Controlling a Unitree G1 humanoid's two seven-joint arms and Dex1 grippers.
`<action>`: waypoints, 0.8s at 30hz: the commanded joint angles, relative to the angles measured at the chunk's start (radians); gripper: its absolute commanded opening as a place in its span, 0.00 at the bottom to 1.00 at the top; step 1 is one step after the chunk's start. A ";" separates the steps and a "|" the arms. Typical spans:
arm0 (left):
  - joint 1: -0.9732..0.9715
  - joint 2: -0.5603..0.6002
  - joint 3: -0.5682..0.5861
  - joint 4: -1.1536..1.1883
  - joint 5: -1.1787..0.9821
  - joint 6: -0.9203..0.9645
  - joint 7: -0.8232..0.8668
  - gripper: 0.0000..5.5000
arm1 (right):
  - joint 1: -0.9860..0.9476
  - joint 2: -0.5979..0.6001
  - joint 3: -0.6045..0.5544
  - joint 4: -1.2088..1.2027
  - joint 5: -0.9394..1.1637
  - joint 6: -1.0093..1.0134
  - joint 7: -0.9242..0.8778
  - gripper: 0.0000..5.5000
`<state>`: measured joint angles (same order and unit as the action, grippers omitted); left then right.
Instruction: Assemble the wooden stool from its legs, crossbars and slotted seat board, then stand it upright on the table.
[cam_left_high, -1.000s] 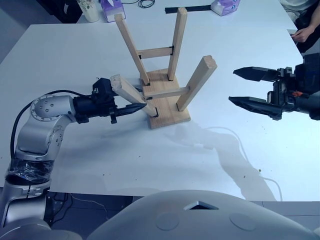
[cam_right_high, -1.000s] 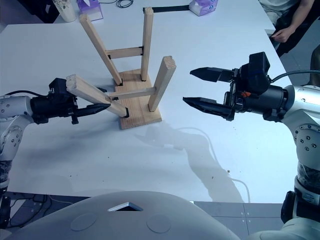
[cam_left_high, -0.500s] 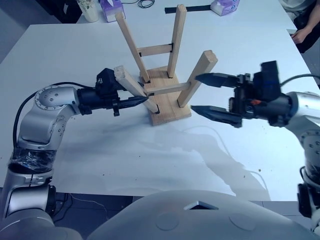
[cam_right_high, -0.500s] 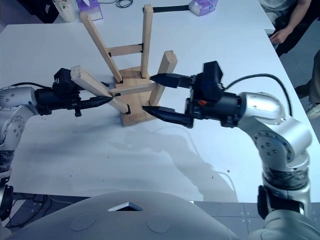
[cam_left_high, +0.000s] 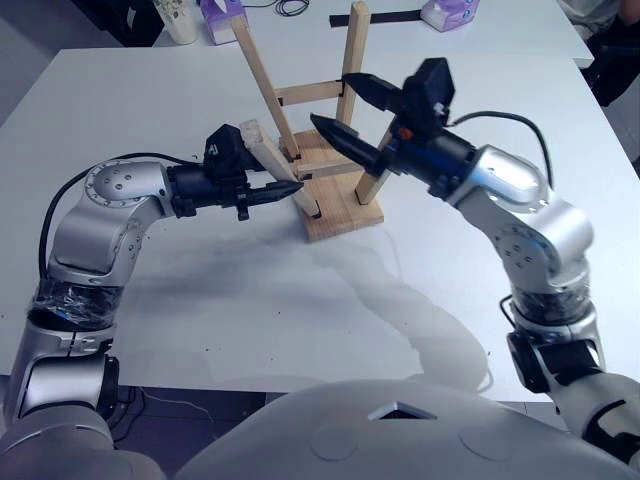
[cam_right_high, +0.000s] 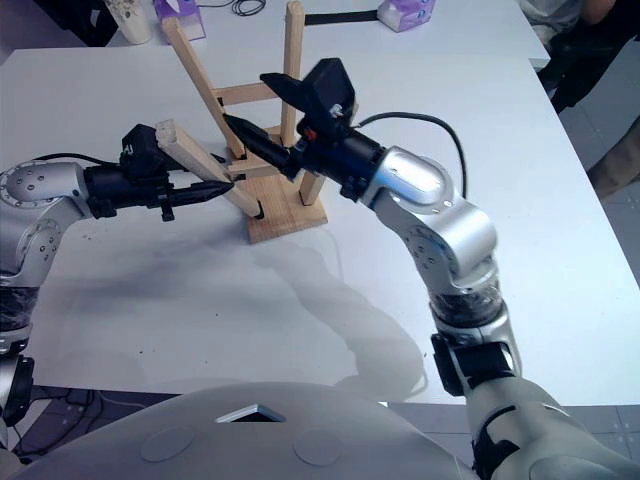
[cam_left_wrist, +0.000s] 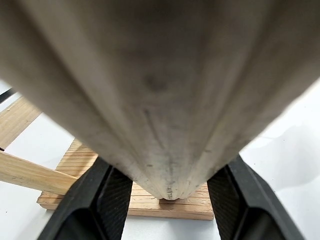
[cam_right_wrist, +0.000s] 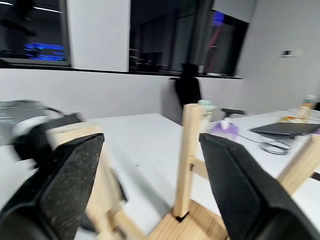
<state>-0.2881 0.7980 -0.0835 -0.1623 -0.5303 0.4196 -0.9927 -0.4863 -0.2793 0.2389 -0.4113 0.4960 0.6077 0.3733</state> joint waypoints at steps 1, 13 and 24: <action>0.052 0.001 -0.030 0.046 0.046 0.099 0.030 0.37 | -0.096 0.071 0.078 0.164 -0.144 -0.049 -0.042 0.64; 0.047 -0.012 -0.038 0.062 0.067 0.110 0.050 0.37 | -0.125 0.191 0.141 0.330 -0.375 -0.073 -0.104 0.64; 0.025 -0.006 -0.064 0.071 0.086 0.105 0.039 0.37 | -0.018 0.178 0.155 0.210 -0.431 -0.081 -0.098 0.64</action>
<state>-0.3118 0.7778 -0.0856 -0.1501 -0.5326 0.4613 -0.9677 -0.5464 -0.0909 0.3804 -0.2150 0.0824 0.5317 0.2702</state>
